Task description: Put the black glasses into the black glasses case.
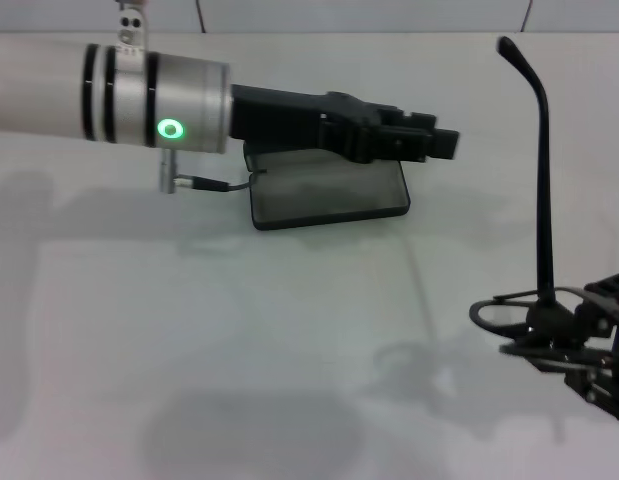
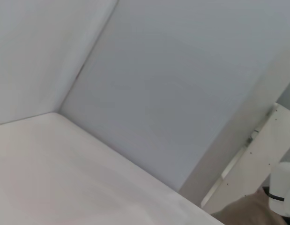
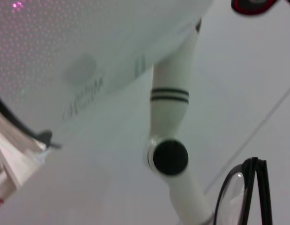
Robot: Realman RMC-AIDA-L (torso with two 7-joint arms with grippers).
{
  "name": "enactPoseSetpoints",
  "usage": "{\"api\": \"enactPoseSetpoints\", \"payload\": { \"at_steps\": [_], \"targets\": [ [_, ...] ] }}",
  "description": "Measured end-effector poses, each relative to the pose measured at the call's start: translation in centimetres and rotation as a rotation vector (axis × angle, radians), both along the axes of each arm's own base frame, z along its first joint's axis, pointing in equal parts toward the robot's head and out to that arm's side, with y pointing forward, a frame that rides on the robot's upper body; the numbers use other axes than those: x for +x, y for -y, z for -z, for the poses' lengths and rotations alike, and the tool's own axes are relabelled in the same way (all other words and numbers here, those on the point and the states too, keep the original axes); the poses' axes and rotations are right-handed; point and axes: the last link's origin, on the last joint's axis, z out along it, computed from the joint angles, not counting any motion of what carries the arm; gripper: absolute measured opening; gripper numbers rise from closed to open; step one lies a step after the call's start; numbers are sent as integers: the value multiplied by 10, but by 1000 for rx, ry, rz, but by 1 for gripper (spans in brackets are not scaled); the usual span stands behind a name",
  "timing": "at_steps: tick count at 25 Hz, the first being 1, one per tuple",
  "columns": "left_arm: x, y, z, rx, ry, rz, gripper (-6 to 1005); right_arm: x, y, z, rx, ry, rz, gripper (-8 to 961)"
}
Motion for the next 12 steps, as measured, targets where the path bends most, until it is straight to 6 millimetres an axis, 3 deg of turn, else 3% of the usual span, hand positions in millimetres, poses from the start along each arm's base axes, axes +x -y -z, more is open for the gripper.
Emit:
{"api": "enactPoseSetpoints", "payload": {
  "at_steps": [7, 12],
  "targets": [
    [22, 1, 15, 49, 56, 122, 506, -23, -23, 27, -272, -13, 74, 108],
    [17, 4, 8, 141, 160, 150, 502, -26, -41, 40, -374, 14, 222, 108]
  ]
}}
